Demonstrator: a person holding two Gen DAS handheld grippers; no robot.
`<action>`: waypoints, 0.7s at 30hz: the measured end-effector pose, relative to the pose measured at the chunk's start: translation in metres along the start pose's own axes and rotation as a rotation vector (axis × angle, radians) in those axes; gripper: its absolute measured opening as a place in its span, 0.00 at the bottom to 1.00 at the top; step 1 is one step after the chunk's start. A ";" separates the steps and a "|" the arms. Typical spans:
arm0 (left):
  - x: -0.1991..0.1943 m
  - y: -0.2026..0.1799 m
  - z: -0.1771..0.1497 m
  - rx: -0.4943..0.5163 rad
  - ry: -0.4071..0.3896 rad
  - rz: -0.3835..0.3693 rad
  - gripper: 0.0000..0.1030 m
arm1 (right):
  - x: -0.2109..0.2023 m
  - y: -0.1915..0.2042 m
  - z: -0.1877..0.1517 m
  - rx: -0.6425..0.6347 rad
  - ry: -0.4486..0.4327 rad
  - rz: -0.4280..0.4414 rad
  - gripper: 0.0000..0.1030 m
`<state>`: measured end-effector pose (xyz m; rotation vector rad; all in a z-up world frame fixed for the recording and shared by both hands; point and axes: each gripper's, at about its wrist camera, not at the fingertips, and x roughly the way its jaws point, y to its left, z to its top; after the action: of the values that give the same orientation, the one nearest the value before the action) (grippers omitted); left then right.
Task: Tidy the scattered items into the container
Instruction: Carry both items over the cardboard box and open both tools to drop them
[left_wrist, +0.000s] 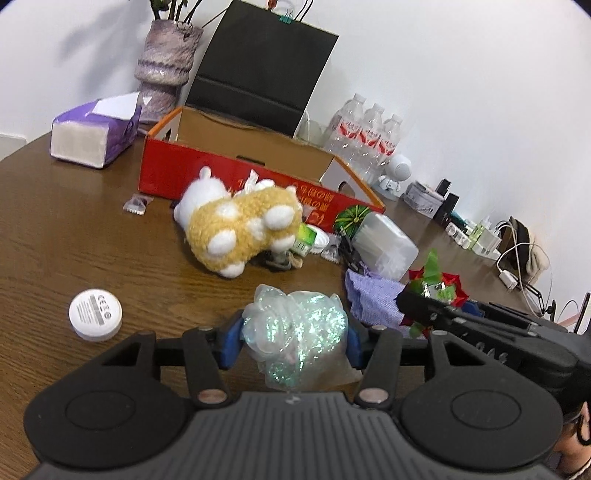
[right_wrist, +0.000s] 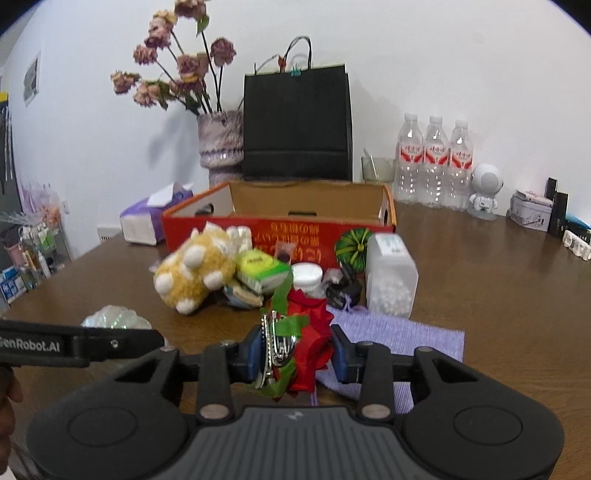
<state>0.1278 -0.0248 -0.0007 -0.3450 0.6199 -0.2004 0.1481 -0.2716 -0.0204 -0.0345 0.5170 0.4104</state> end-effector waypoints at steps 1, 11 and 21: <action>-0.001 -0.001 0.002 0.001 -0.005 -0.002 0.53 | -0.004 -0.001 0.003 0.007 -0.011 0.009 0.35; -0.006 -0.010 0.045 0.050 -0.054 -0.023 0.54 | -0.011 -0.020 0.045 0.054 -0.057 0.037 0.35; 0.028 -0.010 0.117 0.078 -0.169 0.005 0.54 | 0.027 -0.031 0.102 0.084 -0.093 0.029 0.35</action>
<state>0.2191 -0.0123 0.0777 -0.2816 0.4445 -0.1879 0.2300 -0.2760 0.0530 0.0729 0.4428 0.4167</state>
